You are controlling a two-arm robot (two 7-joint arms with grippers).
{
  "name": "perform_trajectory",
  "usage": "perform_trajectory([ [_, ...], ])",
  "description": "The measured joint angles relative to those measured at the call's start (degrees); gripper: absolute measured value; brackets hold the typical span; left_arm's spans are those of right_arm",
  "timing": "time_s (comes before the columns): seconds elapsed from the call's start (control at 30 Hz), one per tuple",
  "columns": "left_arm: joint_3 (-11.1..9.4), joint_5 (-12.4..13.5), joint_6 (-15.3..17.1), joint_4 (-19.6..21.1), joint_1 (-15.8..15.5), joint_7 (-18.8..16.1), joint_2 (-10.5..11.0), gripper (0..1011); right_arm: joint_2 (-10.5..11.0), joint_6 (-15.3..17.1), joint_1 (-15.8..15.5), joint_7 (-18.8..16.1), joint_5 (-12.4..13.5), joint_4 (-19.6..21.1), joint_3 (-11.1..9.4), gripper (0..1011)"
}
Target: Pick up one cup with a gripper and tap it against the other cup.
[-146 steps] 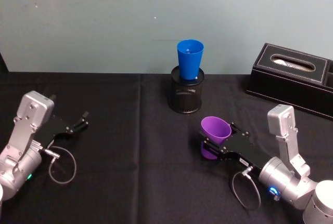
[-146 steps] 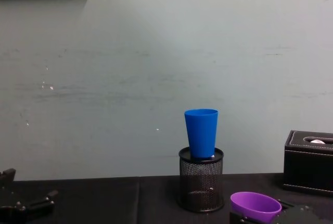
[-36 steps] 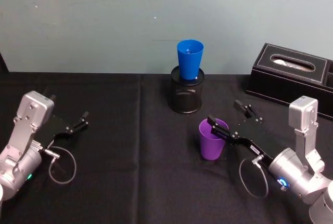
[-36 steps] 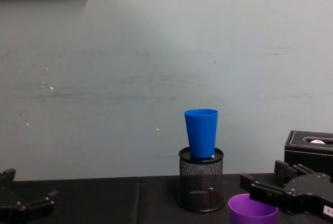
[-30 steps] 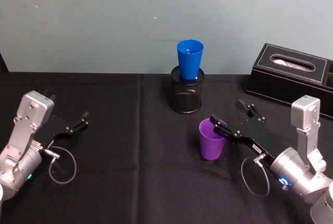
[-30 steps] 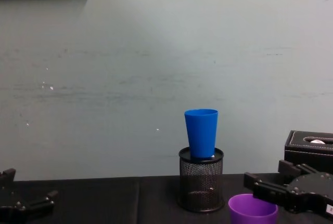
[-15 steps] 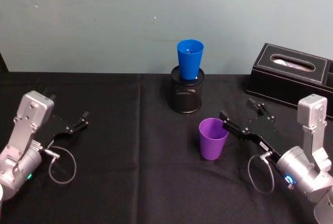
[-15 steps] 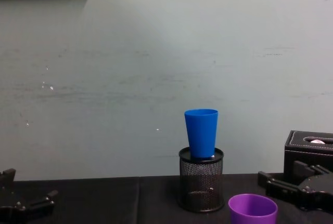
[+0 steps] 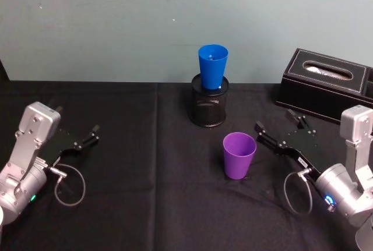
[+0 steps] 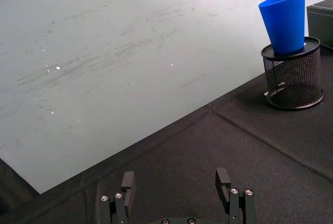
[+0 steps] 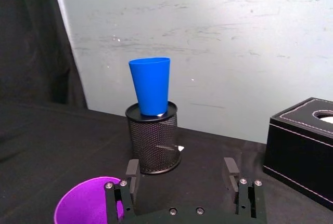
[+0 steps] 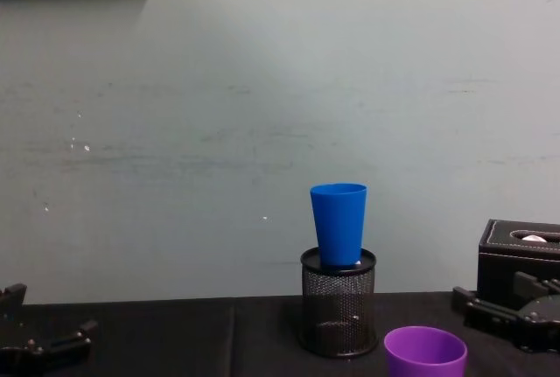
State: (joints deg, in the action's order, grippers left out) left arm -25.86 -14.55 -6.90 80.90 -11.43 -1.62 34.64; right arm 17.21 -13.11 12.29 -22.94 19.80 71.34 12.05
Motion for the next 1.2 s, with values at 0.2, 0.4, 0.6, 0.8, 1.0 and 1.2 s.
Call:
perform_trajectory([
  [0.2, 0.00, 0.00, 0.00, 0.00, 0.00, 0.00, 0.00, 1011, -0.16, 0.10, -0.14, 0.35, -0.33, -0.29, -0.51, 1004],
  [0.4, 0.00, 0.00, 0.00, 0.00, 0.00, 0.00, 0.00, 1011, -0.32, 0.15, -0.41, 0.91, -1.14, -0.66, -0.87, 1004],
  [0.6, 0.00, 0.00, 0.00, 0.00, 0.00, 0.00, 0.00, 1012, -0.56, 0.14, -0.34, 1.18, -1.79, -1.86, -1.14, 1004],
  [0.8, 0.00, 0.00, 0.00, 0.00, 0.00, 0.00, 0.00, 1011, -0.74, 0.13, -0.07, 1.14, -2.04, -2.85, -1.31, 1004],
  [1.0, 0.00, 0.00, 0.00, 0.00, 0.00, 0.00, 0.00, 1011, -0.96, 0.15, 0.05, 1.05, -2.18, -3.46, -1.48, 1004],
  [1.2, 0.00, 0.00, 0.00, 0.00, 0.00, 0.00, 0.00, 1011, -1.15, 0.19, 0.14, 0.87, -2.39, -3.99, -1.48, 1004],
])
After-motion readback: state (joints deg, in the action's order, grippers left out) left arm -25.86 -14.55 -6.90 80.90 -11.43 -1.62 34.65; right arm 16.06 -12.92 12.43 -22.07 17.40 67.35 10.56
